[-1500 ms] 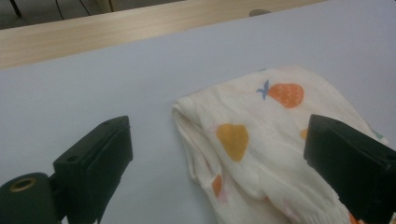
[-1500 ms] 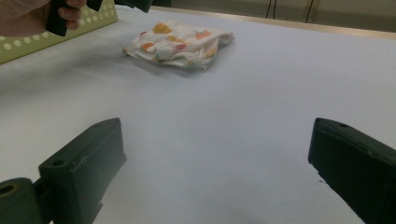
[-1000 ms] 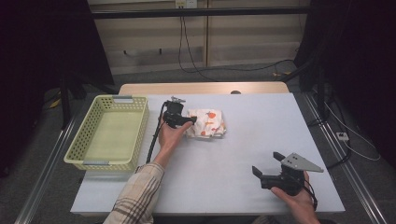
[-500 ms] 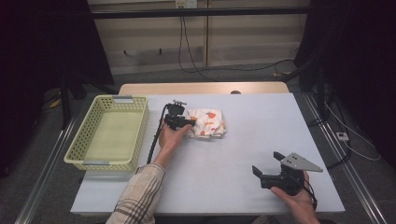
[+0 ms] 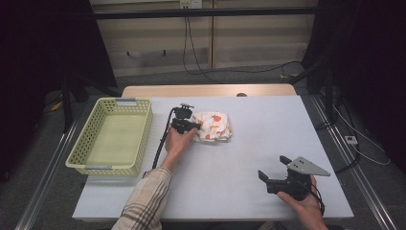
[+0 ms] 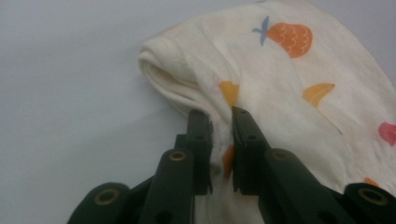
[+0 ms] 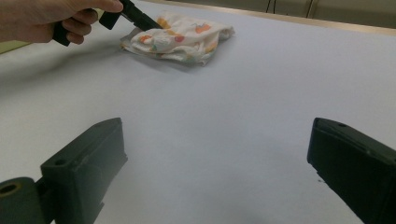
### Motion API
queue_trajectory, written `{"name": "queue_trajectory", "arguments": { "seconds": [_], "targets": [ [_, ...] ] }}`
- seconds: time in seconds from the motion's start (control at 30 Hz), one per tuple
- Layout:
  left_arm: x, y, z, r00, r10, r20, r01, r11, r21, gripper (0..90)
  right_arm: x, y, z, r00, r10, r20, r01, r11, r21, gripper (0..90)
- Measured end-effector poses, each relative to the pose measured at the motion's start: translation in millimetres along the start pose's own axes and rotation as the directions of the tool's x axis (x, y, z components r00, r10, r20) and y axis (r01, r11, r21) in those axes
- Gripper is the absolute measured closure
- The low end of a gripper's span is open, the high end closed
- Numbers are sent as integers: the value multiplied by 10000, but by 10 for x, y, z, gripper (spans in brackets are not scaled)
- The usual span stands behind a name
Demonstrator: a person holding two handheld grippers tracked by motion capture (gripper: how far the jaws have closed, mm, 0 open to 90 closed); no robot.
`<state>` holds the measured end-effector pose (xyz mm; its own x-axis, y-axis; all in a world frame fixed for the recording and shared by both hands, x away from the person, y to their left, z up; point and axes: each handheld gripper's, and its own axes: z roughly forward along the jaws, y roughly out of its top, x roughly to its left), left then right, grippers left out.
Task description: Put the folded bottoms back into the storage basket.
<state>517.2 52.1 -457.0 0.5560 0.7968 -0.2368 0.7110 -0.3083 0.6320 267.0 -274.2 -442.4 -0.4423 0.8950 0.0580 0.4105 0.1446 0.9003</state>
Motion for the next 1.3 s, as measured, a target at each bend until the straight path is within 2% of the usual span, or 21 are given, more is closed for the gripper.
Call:
{"name": "queue_trajectory", "arguments": {
  "seconds": [0.2, 0.37, 0.43, 0.63, 0.77, 0.8, 0.83, 0.87, 0.9, 1.13, 1.3],
  "targets": [
    [1, -16, -12, 10000, -59, 40, 60, 9999, -153, 827, -5, -1, -3, 10000, 27, 1, -27, 10000, -2, 42],
    [-2, 6, -95, 9997, -181, 135, 188, 9984, -542, 829, -6, -1, -4, 10000, 21, -15, -21, 10000, -9, 42],
    [-2, 18, -123, 9997, -155, 195, 165, 9985, -525, 830, -4, -1, -4, 10000, 17, -39, -17, 10000, -19, 43],
    [-18, 46, -211, 9994, -38, 330, 71, 9949, -1009, 831, -3, -1, -2, 10000, 18, -48, -18, 10000, -21, 43],
    [-32, 62, -282, 9991, 172, 390, -121, 9918, -1269, 831, -5, -1, -5, 10000, 5, -60, -5, 10000, -14, 42],
    [-53, 68, -324, 9992, 336, 234, -299, 9892, -1434, 830, -7, -2, -5, 10000, 1, -66, -1, 10000, -11, 43],
    [-53, 68, -324, 9992, 336, 234, -299, 9892, -1434, 830, -7, -2, -5, 10000, 1, -66, -1, 10000, -11, 43],
    [-64, 71, -358, 9982, 591, 66, -576, 9882, -1417, 830, -6, -1, -5, 10000, 12, -71, -12, 10000, -8, 43],
    [-69, 72, -379, 9978, 660, 64, -644, 9874, -1445, 830, -4, -2, -5, 10000, 8, -74, -8, 10000, -12, 42],
    [-61, 110, -585, 9963, 862, 63, -834, 9777, -1929, 831, -5, -3, -4, 10000, 66, -52, -66, 10000, -20, 42],
    [-55, 115, -649, 9943, 1069, 42, -1039, 9744, -1996, 831, -6, -3, 1, 9999, 78, -90, -78, 10000, -14, 43]
  ]
}}
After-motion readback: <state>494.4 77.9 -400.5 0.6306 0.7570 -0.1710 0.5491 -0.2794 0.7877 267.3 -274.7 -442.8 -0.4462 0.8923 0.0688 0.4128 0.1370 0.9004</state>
